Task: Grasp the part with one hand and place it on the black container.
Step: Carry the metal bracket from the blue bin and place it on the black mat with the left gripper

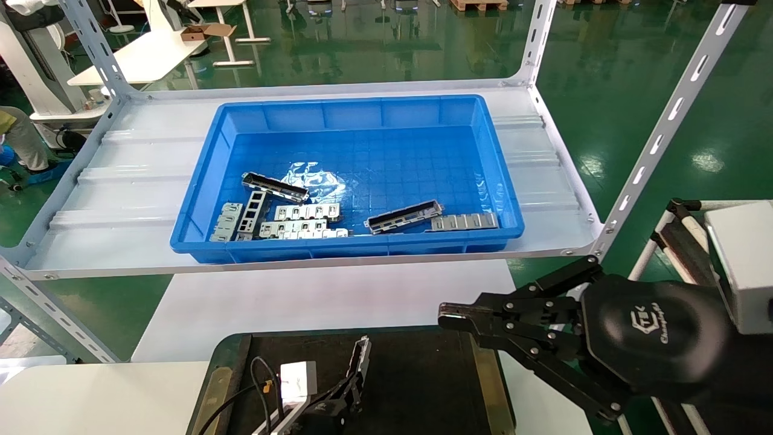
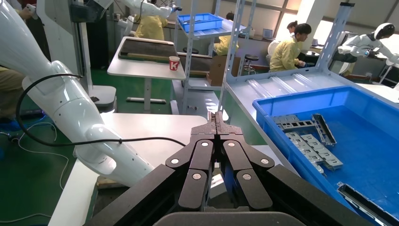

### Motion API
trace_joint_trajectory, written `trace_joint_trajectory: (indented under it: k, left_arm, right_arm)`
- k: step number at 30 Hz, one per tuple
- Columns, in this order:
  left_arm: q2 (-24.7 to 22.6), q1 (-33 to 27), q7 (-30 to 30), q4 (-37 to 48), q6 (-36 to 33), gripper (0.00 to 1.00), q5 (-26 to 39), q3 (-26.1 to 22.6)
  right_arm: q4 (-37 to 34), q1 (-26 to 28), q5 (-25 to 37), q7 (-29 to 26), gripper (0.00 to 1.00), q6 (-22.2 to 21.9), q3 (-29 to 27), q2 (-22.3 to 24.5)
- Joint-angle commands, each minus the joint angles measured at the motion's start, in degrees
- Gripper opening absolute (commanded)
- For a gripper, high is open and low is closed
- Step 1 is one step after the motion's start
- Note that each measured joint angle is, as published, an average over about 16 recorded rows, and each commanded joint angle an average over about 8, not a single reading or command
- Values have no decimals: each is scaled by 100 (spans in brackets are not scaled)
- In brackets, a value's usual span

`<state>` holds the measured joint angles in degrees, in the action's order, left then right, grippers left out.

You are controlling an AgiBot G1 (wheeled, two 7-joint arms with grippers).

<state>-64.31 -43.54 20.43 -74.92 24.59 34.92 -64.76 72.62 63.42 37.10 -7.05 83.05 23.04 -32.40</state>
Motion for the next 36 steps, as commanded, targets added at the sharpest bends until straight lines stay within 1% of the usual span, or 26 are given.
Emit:
trace_joint_trajectory:
  k: [1, 6, 10, 14, 25, 26, 27, 29, 30, 33, 34, 35, 36]
  left_arm:
    - [-53, -59, -124, -29, 258, 0, -244, -148]
    - [-140, -347, -560, -153, 809, 0, -1042, -501]
    - [-201, -525, -780, -215, 1066, 0, -1424, -646]
    - [-251, -581, -822, -241, 1156, 0, -1496, -661]
    - [-326, -513, -741, -257, 1166, 0, -1356, -611]
    - [-329, -508, -739, -257, 1169, 0, -1351, -610]
    - [-333, -504, -737, -258, 1172, 0, -1347, -610]
    - [-339, -496, -734, -259, 1177, 9, -1341, -610]
    - [-341, -493, -733, -259, 1177, 20, -1339, -610]
    - [-344, -486, -730, -261, 1171, 57, -1338, -612]
    - [-343, -485, -729, -261, 1167, 70, -1340, -614]
    - [-343, -484, -729, -261, 1162, 82, -1343, -615]
    - [-342, -483, -729, -261, 1159, 91, -1346, -617]
  right_arm:
    - [0, 0, 0, 0, 0, 0, 0, 0]
    - [0, 0, 0, 0, 0, 0, 0, 0]
    - [0, 0, 0, 0, 0, 0, 0, 0]
    - [0, 0, 0, 0, 0, 0, 1, 0]
    - [0, 0, -1, 0, 0, 0, 1, 0]
    - [0, 0, -1, 0, 2, 0, 1, 0]
    - [0, 0, -1, 0, 7, 0, 1, 0]
    - [0, 0, -1, 0, 32, 0, 1, 0]
    - [0, 0, -1, 1, 44, 0, 1, 0]
    - [0, 0, -1, 1, 82, 0, 1, 0]
    - [0, 0, -1, 1, 93, 0, 1, 0]
    - [0, 0, -1, 1, 100, 0, 1, 0]
    - [0, 0, -1, 1, 100, 0, 1, 0]
